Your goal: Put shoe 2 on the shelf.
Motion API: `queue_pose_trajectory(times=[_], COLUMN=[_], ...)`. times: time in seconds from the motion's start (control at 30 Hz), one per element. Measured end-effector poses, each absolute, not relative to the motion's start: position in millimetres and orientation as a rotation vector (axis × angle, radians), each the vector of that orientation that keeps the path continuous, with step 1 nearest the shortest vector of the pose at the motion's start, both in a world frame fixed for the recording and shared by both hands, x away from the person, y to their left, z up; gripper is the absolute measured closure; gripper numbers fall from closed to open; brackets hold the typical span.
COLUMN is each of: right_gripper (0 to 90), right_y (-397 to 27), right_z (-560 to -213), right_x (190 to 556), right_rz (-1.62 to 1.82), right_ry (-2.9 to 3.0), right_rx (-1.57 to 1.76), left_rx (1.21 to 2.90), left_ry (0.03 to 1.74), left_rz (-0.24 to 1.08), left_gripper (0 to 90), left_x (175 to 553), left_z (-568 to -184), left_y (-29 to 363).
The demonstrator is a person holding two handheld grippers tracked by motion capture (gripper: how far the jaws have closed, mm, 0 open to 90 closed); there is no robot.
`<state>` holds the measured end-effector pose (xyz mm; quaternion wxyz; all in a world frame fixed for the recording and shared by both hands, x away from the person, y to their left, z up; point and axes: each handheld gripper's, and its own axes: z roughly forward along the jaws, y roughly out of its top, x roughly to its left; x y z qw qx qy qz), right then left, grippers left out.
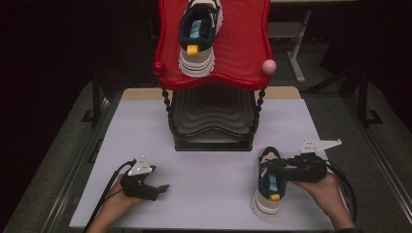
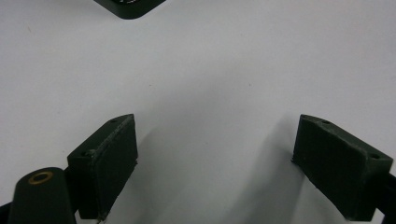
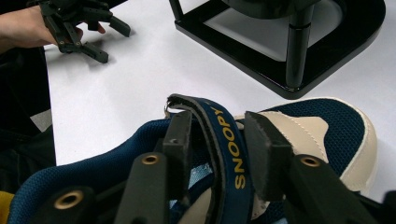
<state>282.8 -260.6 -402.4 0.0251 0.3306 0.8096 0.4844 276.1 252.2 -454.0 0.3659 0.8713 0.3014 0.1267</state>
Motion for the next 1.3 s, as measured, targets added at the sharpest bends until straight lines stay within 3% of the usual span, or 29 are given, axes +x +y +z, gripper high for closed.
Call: queue_pose_trajectory(times=[0.33,0.6,1.3], right_gripper=[73.1,73.7,73.9], right_y=[-269,-284,-309], right_z=[-396,-378,-280], right_x=[282,285,307], right_rz=[1.525,1.597,1.681], right_ry=[2.461,2.383,2.226], right_rx=[1.019,1.002,0.846], left_rx=[2.24,2.242,2.24], left_ry=[0.775,0.775,0.775], left_rz=[0.325,0.327,0.328], left_gripper=[13.0,13.0,13.0], left_x=[276,276,276], left_z=[-454,-454,-454], left_y=[252,252,252])
